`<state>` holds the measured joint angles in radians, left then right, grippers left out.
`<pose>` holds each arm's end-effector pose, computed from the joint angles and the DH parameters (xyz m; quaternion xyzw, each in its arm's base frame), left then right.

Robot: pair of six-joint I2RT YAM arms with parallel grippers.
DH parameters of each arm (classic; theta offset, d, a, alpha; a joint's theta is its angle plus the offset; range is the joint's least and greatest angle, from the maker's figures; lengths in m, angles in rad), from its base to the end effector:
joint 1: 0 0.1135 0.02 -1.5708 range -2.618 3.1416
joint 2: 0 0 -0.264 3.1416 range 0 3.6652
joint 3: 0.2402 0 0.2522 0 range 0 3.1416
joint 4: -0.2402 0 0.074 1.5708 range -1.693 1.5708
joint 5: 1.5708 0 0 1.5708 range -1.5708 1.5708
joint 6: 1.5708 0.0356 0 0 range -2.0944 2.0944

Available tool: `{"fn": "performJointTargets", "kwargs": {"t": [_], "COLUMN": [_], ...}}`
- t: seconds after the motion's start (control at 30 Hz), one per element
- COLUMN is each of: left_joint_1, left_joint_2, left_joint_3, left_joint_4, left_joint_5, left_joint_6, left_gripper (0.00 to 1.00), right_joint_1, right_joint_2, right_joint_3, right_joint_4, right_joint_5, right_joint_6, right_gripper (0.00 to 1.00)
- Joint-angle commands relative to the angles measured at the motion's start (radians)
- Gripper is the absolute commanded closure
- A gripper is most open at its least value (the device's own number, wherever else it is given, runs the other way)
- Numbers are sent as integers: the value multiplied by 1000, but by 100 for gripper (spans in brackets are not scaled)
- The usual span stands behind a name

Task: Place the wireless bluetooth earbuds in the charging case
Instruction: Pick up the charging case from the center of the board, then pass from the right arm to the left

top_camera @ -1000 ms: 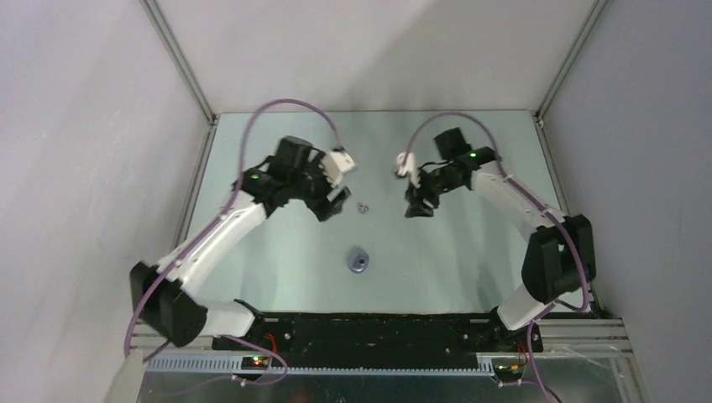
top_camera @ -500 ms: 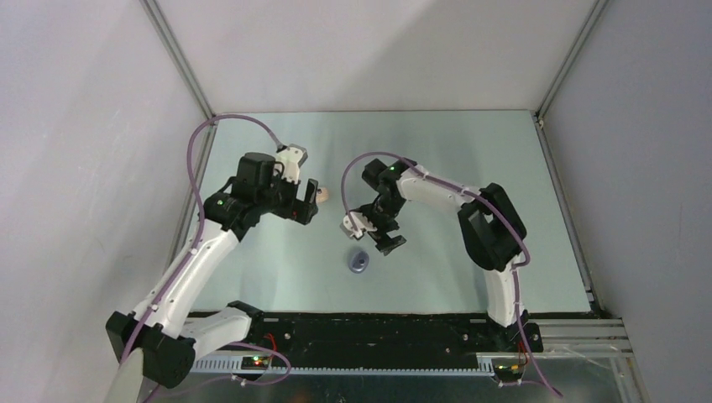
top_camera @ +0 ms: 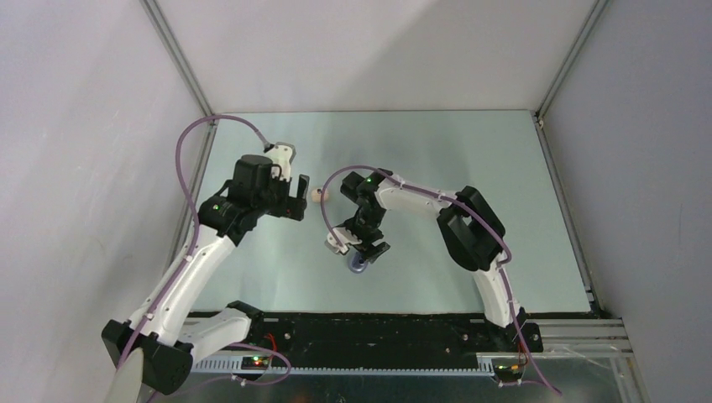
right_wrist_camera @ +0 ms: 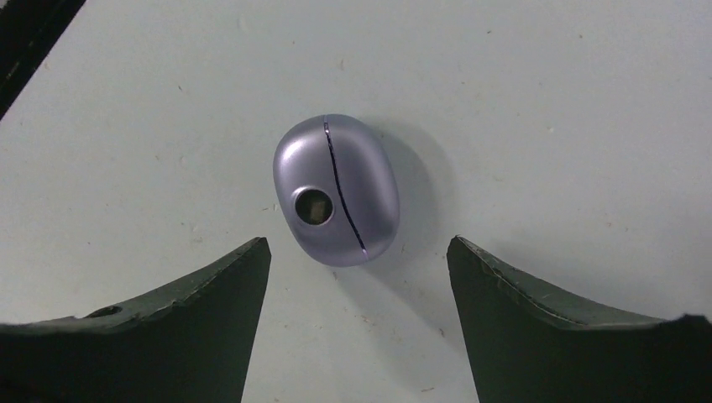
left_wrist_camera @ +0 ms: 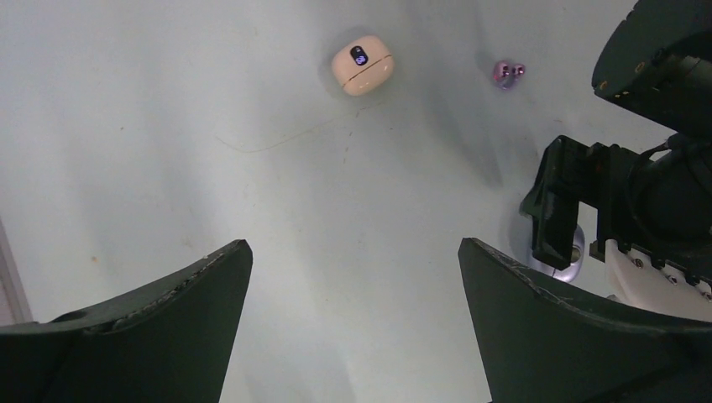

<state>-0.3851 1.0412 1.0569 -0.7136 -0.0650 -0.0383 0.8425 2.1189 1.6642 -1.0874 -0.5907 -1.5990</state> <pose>0.1997 -0.0784 0.3348 0.1428 0.8946 -0.0600 0.4193 0.2561 0.3169 0.1816 -0.9000 0.3241 0.2654 0.1202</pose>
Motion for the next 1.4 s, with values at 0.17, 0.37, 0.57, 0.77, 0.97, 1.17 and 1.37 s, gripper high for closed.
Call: {"fn": "performJointTargets", "kwargs": {"t": [0.17, 0.37, 0.57, 0.77, 0.97, 1.17, 1.37], "left_joint_1": [9, 10, 10, 11, 19, 84, 91], "left_joint_2": [-30, -48, -52, -55, -43, 29, 80], "left_joint_3": [-16, -31, -46, -46, -23, 35, 85], "left_joint_4": [-1, -26, -22, -13, 17, 106, 344], "left_joint_5": [-73, -118, -110, -104, -29, 182, 570], "left_joint_6": [-56, -58, -66, -67, -54, -112, -161], "left_gripper": [0, 0, 1, 1, 3, 11, 17], "right_joint_1": [12, 24, 45, 58, 40, -73, -176], "right_joint_2": [30, 28, 25, 19, -26, -246, -522], "right_joint_3": [30, 2, -26, -50, -62, -98, -182], "right_joint_4": [-30, -27, -10, 3, 19, 201, 458], "right_joint_5": [13, -3, -13, 5, 45, 51, 166], "right_joint_6": [-61, -51, -11, 23, 163, 517, 838], "right_gripper": [23, 28, 33, 46, 68, 72, 76]}}
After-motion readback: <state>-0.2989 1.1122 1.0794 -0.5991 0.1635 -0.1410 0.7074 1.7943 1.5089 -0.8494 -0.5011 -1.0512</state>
